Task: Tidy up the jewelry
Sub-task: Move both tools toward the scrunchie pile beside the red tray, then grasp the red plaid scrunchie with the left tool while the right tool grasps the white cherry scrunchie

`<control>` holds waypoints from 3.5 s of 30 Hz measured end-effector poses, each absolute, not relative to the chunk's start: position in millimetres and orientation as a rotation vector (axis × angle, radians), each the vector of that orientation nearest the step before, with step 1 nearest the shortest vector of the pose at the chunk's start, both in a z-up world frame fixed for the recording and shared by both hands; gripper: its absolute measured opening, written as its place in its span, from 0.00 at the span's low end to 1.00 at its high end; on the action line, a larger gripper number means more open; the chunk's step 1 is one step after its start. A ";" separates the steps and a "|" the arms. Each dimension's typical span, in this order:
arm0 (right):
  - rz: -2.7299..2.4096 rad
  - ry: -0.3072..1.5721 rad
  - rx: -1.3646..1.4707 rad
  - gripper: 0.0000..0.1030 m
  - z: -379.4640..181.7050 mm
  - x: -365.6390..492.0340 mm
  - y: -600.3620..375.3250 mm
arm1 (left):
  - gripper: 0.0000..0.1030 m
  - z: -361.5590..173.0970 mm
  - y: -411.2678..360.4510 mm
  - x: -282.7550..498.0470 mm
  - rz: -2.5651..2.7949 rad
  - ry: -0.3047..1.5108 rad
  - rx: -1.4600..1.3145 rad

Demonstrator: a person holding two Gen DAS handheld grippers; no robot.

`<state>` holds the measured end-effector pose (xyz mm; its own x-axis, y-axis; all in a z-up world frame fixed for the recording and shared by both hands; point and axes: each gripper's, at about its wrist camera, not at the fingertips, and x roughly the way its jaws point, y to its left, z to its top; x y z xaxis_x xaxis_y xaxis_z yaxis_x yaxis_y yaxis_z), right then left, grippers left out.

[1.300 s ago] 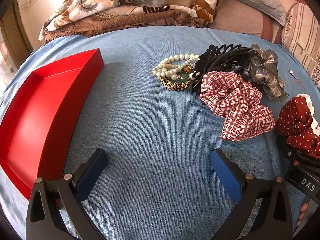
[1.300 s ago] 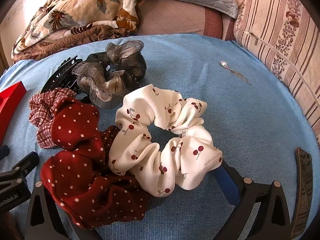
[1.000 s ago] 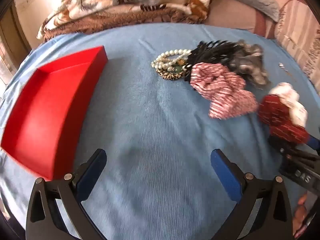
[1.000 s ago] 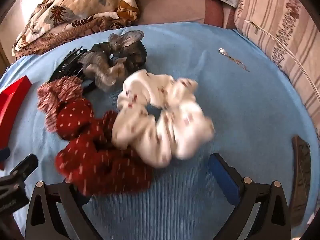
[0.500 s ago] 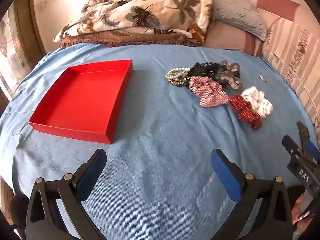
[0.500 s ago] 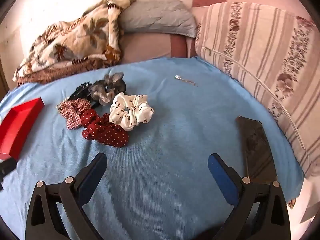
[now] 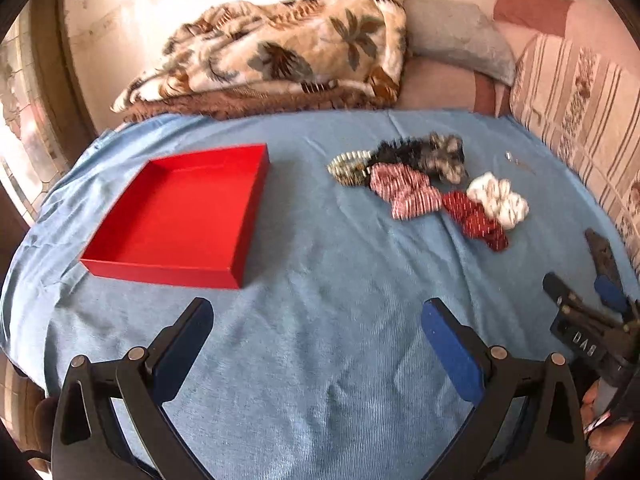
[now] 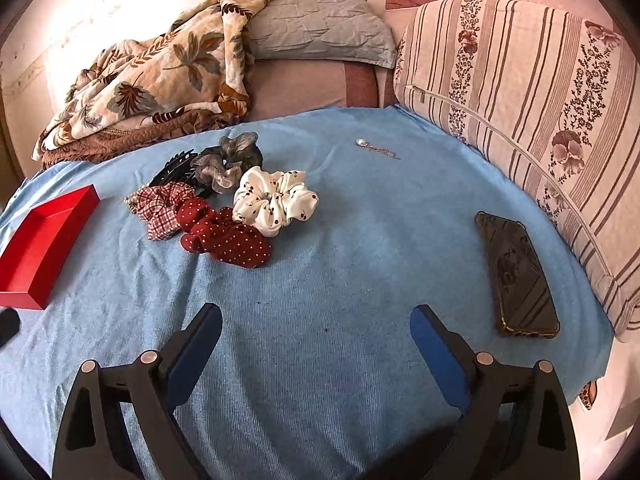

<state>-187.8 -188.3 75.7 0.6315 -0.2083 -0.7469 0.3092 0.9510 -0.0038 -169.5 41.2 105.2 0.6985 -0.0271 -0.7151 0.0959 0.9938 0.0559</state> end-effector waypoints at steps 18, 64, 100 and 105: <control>-0.238 0.817 0.017 0.94 73.8 -186.0 -167.6 | 1.00 116.7 47.9 -161.9 0.016 0.735 0.099; -0.163 0.849 0.197 0.91 76.6 -162.6 -197.9 | 1.00 150.5 54.1 -92.2 -0.083 0.738 0.108; -0.062 0.917 0.473 0.08 39.9 -71.3 -260.4 | 0.07 74.8 -26.7 -2.1 -0.390 1.106 -0.064; -0.060 0.868 0.405 0.08 72.9 -88.5 -245.0 | 0.07 114.3 19.6 -31.0 -0.404 1.046 -0.080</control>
